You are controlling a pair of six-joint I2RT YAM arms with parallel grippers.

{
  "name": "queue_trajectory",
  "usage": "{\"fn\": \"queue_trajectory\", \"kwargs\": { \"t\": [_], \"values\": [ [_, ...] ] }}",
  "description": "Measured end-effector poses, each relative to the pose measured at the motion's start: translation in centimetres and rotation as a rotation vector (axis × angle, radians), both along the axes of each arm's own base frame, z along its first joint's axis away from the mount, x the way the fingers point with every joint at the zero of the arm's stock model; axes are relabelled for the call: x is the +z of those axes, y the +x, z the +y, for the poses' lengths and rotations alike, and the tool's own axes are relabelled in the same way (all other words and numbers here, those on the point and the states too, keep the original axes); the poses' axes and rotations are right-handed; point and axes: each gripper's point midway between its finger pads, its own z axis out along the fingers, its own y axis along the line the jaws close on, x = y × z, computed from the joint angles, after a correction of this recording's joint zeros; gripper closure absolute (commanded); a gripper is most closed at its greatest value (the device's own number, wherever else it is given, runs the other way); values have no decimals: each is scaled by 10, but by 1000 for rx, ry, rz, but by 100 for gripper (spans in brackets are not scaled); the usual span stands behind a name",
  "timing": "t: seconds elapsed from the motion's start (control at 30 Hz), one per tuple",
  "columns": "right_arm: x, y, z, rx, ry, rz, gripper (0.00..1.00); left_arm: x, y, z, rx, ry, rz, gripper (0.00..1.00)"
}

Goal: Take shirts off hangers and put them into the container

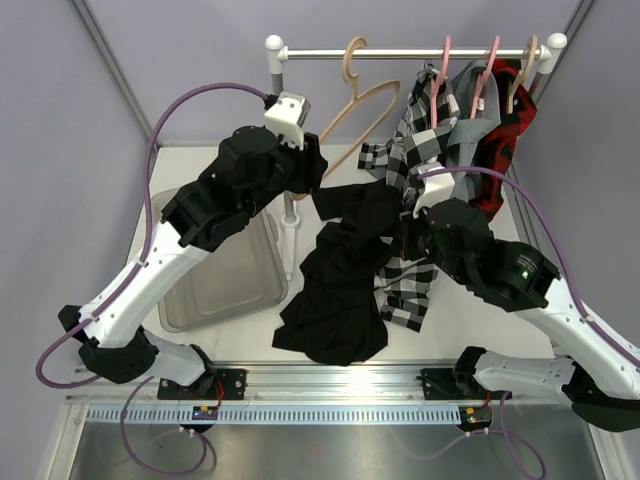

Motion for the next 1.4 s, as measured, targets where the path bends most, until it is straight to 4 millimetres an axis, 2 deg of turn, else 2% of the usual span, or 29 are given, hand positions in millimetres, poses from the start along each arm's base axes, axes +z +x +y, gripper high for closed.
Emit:
{"fn": "queue_trajectory", "kwargs": {
  "t": [0.03, 0.1, 0.2, 0.33, 0.4, 0.47, 0.57, 0.67, 0.73, 0.8, 0.87, 1.07, 1.23, 1.4],
  "values": [
    [2, 1, 1, 1, 2, -2, 100, -7, -4, 3, -5, 5, 13, 15],
    [7, 3, 7, 13, 7, -2, 100, -18, -17, 10, -17, -1, 38, 2],
    [17, 10, 22, 35, 6, -6, 100, -24, -44, 25, -57, -23, 43, 1],
    [40, 31, 48, 48, -3, -33, 100, -8, -92, 42, -186, -114, -12, 1],
    [49, 37, 57, 55, -1, -40, 100, -7, -116, 48, -262, -158, -40, 1],
    [64, 45, 72, 71, 18, -55, 100, -15, -138, 54, -337, -191, -66, 1],
    [86, 49, 85, 99, 51, -70, 100, -41, -152, 50, -411, -193, -88, 1],
    [106, 46, 93, 135, 91, -81, 100, -85, -153, 41, -454, -153, -99, 1],
    [112, 40, 95, 162, 111, -77, 100, -112, -152, 37, -466, -116, -110, 1],
    [115, 33, 98, 195, 127, -64, 100, -130, -149, 35, -462, -78, -126, 1],
    [114, 26, 103, 229, 138, -44, 100, -130, -144, 34, -453, -57, -160, 1],
    [112, -4, 119, 353, 163, 16, 100, -114, -131, 18, -413, -52, -279, 1],
    [132, -24, 125, 427, 210, 6, 100, -129, -120, 7, -377, -22, -291, 1],
    [146, -47, 130, 496, 238, -1, 100, -143, -97, -5, -292, 18, -281, 1]
  ]
}}
